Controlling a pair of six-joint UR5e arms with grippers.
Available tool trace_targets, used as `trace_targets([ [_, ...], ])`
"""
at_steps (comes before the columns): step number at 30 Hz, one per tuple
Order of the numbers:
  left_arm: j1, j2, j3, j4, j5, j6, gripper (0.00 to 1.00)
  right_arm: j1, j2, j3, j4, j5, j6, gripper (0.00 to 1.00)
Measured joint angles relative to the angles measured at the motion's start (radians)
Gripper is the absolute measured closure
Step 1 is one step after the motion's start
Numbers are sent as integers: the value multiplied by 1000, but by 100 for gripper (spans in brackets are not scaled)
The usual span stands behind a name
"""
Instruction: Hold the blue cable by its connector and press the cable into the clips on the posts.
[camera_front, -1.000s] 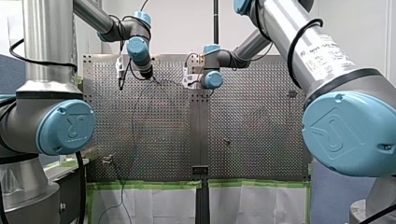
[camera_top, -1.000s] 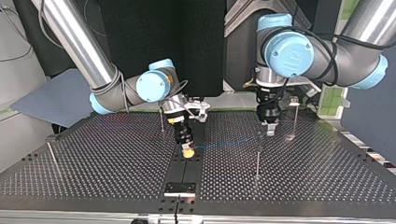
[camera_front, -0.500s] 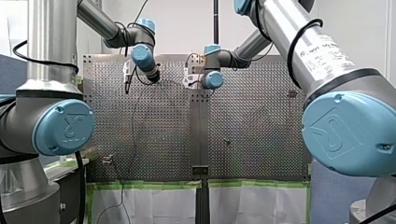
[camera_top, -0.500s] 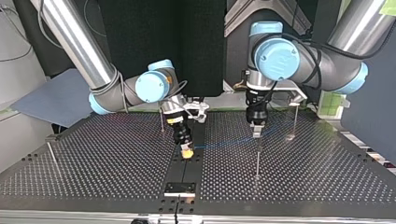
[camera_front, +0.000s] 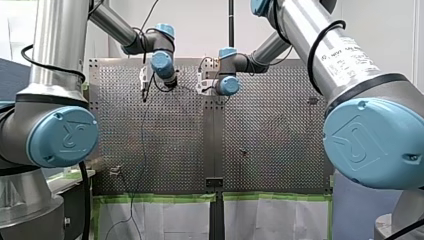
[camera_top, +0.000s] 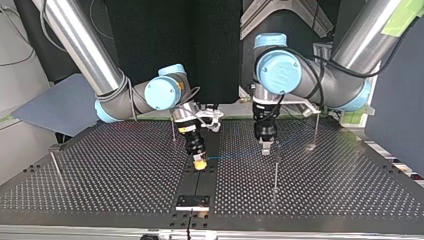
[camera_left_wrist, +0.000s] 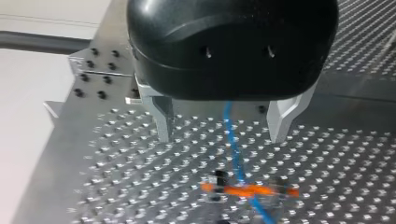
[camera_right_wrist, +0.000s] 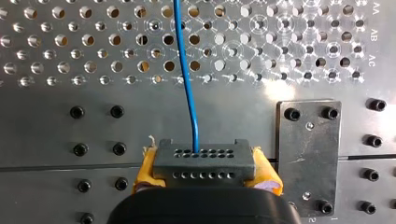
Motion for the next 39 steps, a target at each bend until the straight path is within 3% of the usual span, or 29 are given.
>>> trace_targets([
  [7,-16,-28,44,1,-51,-1,0,0,0,0,0,-1,-1,100],
  [18,-34,-88,65,21,-63,-1,0,-2,1,-2,-1,-1,-2,100],
  [31,-57,-155,170,25,-135,5,0,-2,1,-3,0,-1,-4,100],
  [39,-57,-171,190,23,-151,9,0,-3,1,-3,0,-1,-4,100],
])
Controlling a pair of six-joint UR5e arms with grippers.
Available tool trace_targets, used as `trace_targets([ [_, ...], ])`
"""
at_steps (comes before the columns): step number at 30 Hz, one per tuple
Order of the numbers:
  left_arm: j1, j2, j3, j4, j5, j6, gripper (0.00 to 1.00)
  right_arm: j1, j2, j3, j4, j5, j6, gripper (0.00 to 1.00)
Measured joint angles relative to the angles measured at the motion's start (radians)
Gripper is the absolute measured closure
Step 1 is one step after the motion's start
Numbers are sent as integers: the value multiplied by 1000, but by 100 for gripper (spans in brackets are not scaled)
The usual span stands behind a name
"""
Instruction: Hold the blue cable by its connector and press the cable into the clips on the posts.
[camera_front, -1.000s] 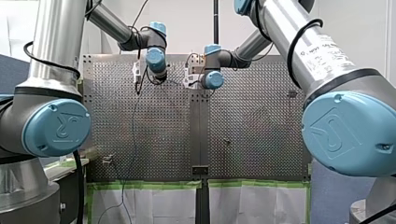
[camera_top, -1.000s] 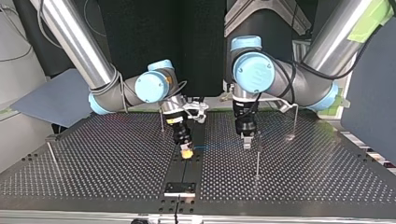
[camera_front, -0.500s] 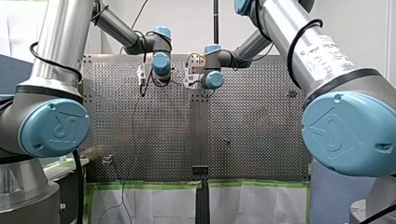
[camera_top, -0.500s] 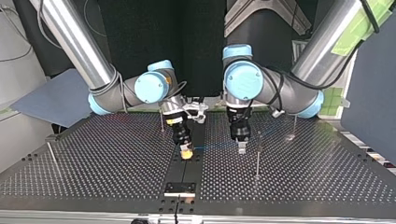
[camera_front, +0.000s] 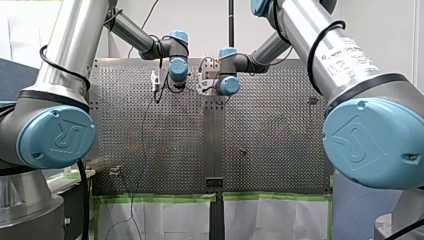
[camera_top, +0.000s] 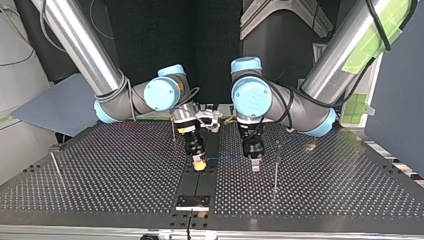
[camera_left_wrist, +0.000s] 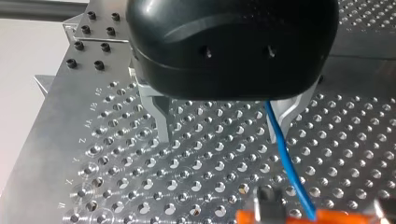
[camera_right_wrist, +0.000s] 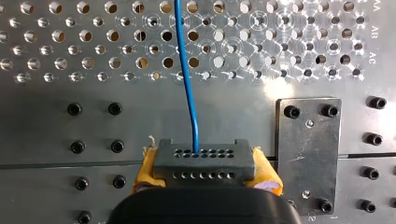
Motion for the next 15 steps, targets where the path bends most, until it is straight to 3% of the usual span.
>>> trace_targets([
  [3,-1,0,0,0,-14,8,0,0,0,0,1,-1,0,100],
  [5,-2,0,1,1,-29,14,18,0,0,0,2,-1,0,100],
  [6,-2,0,1,2,-34,18,18,0,0,0,2,-1,0,100],
  [8,-3,0,1,3,-44,25,44,0,0,0,2,-1,0,100],
  [9,-3,0,1,3,-47,28,44,0,0,0,2,-1,0,100],
  [11,-3,0,1,4,-51,35,70,0,0,0,2,-1,0,100],
  [12,-3,0,1,4,-52,38,70,0,0,0,2,-1,0,100],
  [13,-3,0,1,4,-53,41,84,0,0,0,2,-1,0,100],
  [14,-3,0,1,5,-53,43,92,0,0,0,2,-1,0,100],
  [15,-3,0,1,5,-54,44,92,0,0,0,2,-1,0,100],
])
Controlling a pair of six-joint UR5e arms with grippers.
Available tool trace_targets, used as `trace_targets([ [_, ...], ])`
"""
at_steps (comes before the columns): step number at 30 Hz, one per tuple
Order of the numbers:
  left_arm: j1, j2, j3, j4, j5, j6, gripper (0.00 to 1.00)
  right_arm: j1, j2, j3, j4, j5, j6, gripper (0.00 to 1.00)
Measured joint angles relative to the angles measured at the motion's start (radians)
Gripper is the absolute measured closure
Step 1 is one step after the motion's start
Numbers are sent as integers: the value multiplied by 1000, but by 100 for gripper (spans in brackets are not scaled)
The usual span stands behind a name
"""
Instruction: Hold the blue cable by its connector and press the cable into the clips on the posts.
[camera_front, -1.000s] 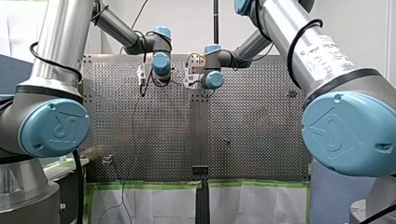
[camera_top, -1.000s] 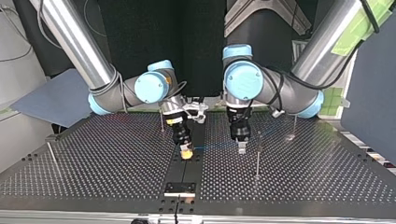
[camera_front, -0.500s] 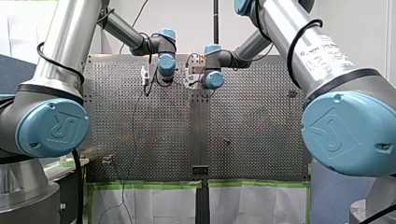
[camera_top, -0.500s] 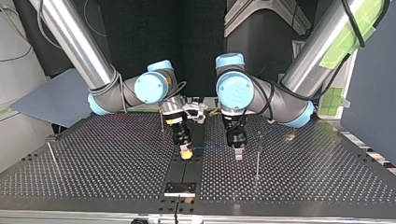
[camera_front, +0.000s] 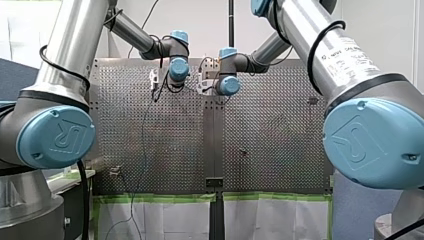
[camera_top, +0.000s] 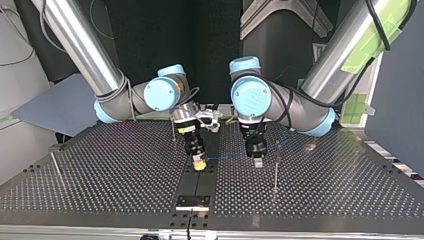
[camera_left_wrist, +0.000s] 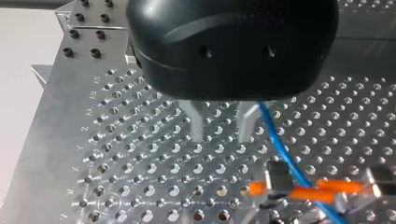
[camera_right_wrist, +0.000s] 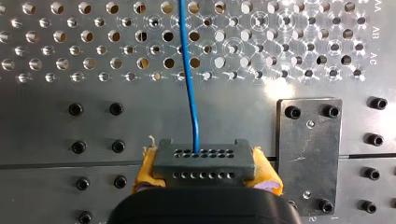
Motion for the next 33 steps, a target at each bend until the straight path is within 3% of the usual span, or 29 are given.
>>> trace_targets([
  [1,0,0,0,1,-1,1,98,0,0,0,0,0,0,100],
  [4,0,0,0,0,-4,5,100,-1,0,0,0,0,0,100],
  [13,-2,0,0,-9,-6,10,100,-3,0,0,1,3,0,100],
  [14,-2,0,0,-10,-6,10,93,-3,0,0,1,3,0,100],
  [18,-3,0,0,-10,-7,11,84,-3,0,0,3,3,0,100],
  [20,-3,0,0,-10,-7,11,71,-3,0,0,4,3,0,100],
  [21,-3,0,0,-10,-8,11,71,-3,0,0,4,3,0,100],
  [23,-3,0,0,-11,-12,11,54,-3,0,0,4,3,0,100],
  [28,-4,-1,-1,-8,-22,12,51,-3,0,0,5,3,1,100],
  [33,-4,-1,-1,10,-24,19,56,-3,0,0,4,3,3,100],
])
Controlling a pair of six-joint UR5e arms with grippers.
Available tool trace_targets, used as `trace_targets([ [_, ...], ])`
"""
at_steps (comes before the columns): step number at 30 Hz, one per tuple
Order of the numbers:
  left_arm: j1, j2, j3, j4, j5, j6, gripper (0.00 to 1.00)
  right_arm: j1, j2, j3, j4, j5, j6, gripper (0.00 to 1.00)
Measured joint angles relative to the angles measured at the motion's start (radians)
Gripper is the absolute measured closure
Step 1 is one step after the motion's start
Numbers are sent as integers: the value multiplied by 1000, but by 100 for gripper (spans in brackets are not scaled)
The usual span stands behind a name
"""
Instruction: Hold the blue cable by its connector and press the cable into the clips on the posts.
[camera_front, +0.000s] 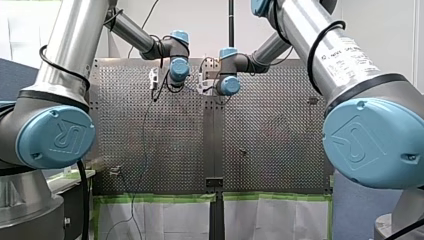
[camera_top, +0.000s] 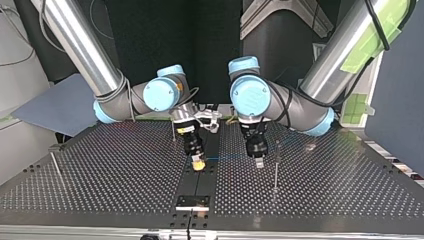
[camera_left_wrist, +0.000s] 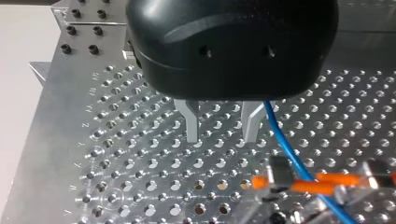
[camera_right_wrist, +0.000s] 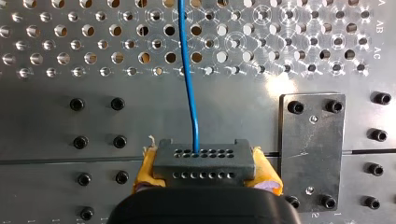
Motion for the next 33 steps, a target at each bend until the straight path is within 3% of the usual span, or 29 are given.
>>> trace_targets([
  [15,6,-29,1,45,21,2,59,6,0,0,-1,-2,0,100],
  [17,5,-29,1,44,21,2,68,6,0,0,-1,-2,0,100],
  [18,5,-29,1,44,20,2,68,6,0,0,0,-2,0,100],
  [20,3,-29,0,42,18,3,86,6,0,0,1,-2,0,100],
  [21,1,-29,0,41,16,3,86,6,0,0,2,-2,0,100],
  [22,0,-29,0,40,13,4,96,6,0,0,3,-2,1,100],
  [23,-1,-29,0,40,11,4,100,6,-1,0,4,-2,1,100],
  [33,-8,-29,0,35,2,10,100,1,-1,0,20,0,12,100],
])
